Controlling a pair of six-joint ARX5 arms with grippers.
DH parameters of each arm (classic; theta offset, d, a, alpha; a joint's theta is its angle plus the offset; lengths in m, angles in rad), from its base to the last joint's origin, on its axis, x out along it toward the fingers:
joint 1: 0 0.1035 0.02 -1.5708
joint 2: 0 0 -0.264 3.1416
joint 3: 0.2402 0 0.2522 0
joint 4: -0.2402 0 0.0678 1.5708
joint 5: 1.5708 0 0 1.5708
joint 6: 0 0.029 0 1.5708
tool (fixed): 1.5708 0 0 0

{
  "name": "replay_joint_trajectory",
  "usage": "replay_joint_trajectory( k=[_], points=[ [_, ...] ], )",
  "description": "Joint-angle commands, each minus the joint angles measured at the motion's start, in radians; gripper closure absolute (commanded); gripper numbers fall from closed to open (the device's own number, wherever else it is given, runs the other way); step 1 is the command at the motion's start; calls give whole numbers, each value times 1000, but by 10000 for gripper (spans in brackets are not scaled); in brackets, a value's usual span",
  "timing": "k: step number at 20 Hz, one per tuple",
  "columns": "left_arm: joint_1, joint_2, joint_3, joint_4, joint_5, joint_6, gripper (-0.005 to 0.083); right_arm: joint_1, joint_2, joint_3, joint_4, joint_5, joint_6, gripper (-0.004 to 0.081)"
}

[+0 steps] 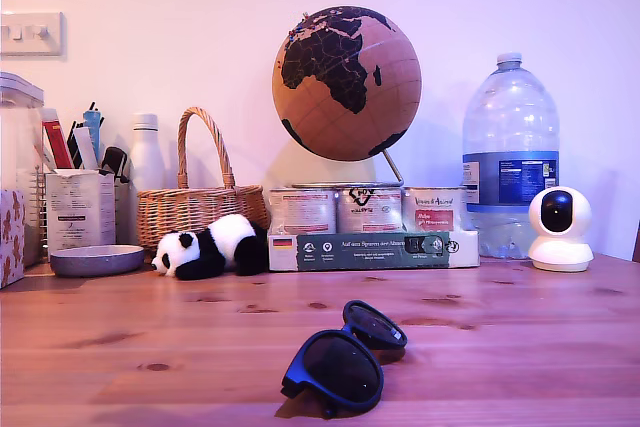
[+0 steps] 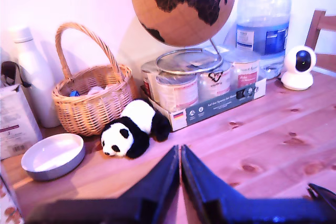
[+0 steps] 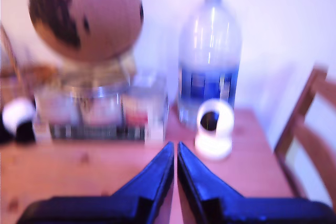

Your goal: Pick up the sunglasses and close them, then place them back on the table

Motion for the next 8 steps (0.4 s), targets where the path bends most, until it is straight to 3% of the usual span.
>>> replay_joint_trajectory(
  k=[1,8],
  points=[
    [-4,9,-6,-25,1,-5,797,3,5,-11,-54,0,1,783],
    [-4,11,-6,-187,1,-5,797,3,5,-11,-292,0,1,783]
  ],
)
